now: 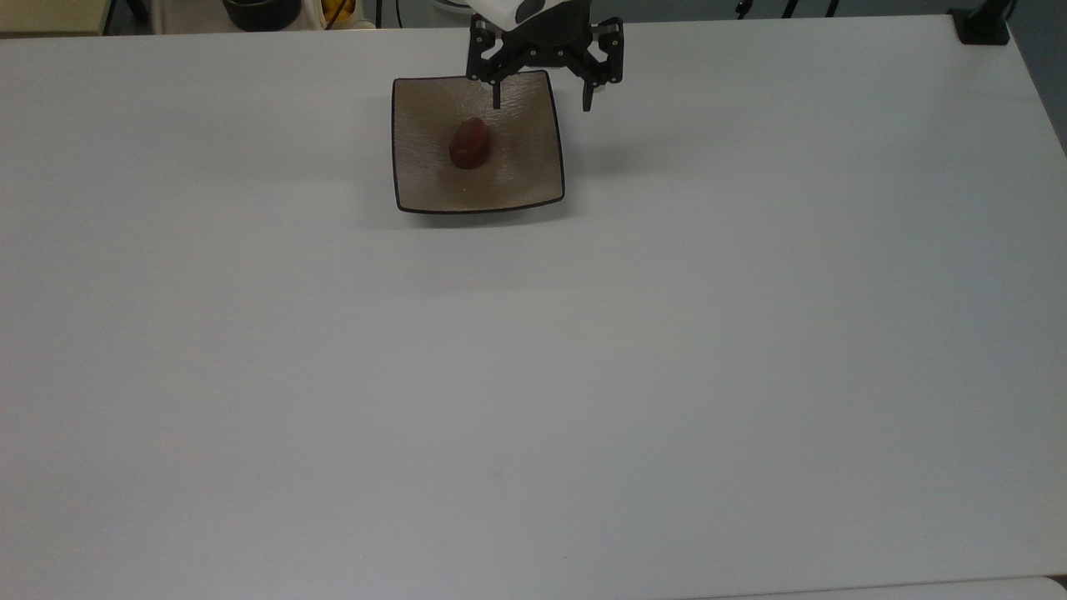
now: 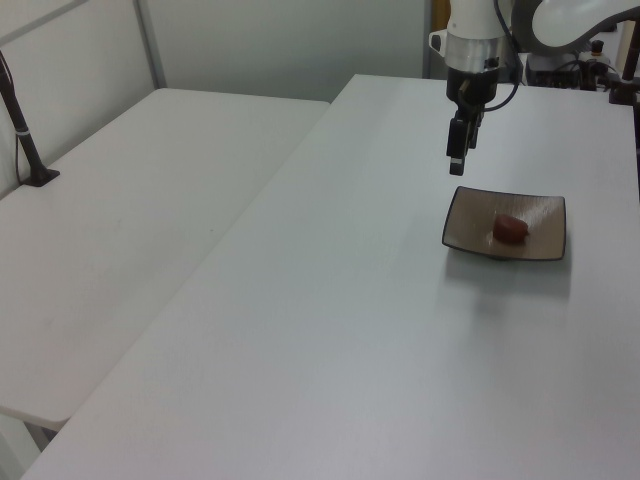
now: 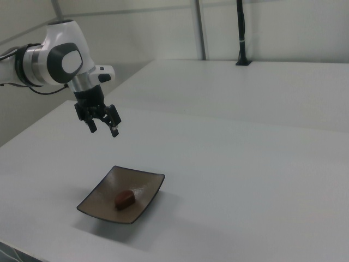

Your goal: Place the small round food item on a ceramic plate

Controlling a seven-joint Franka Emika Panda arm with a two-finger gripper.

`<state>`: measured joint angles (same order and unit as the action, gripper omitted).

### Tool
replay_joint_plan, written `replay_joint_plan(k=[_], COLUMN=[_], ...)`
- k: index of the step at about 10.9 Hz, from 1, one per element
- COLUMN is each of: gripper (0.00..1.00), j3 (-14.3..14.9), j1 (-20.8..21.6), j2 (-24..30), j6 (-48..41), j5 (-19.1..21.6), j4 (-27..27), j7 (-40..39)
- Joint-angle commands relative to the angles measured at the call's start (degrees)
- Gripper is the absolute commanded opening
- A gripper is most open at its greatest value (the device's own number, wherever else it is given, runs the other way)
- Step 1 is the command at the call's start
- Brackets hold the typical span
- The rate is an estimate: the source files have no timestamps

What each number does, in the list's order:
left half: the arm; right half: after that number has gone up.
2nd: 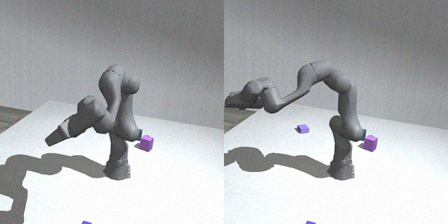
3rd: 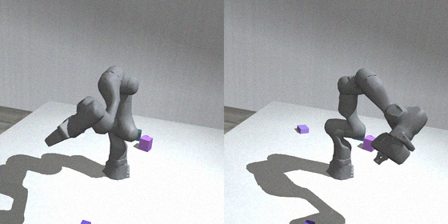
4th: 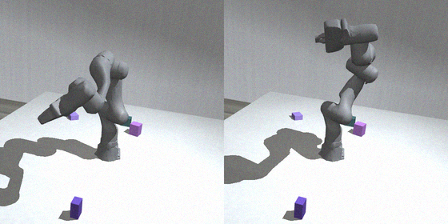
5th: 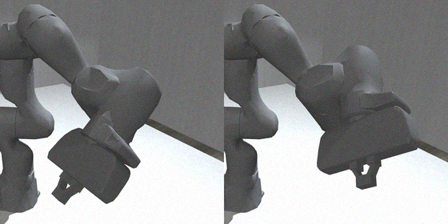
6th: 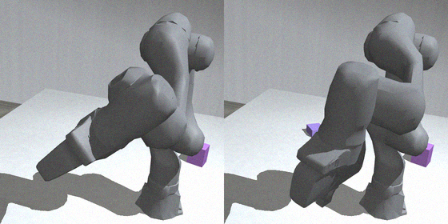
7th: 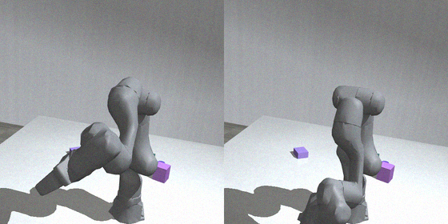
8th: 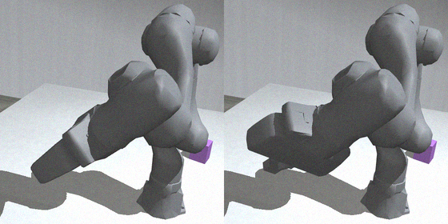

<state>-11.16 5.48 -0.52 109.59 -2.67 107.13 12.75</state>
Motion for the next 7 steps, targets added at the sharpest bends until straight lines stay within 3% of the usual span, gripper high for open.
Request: replay_joint_plan(k=[1, 3, 7], gripper=[1.0, 1.0, 1.0], j3=[3.5, 6.0, 6.5], j1=[1.7, 3.3, 2.6], j2=[0.9, 1.0, 2.2], j6=[0.0, -0.2, 0.0], j5=[-0.1, -0.1, -0.2], j4=[0.7, 0.9, 0.9], j7=[-0.4, -1.0, -3.5])
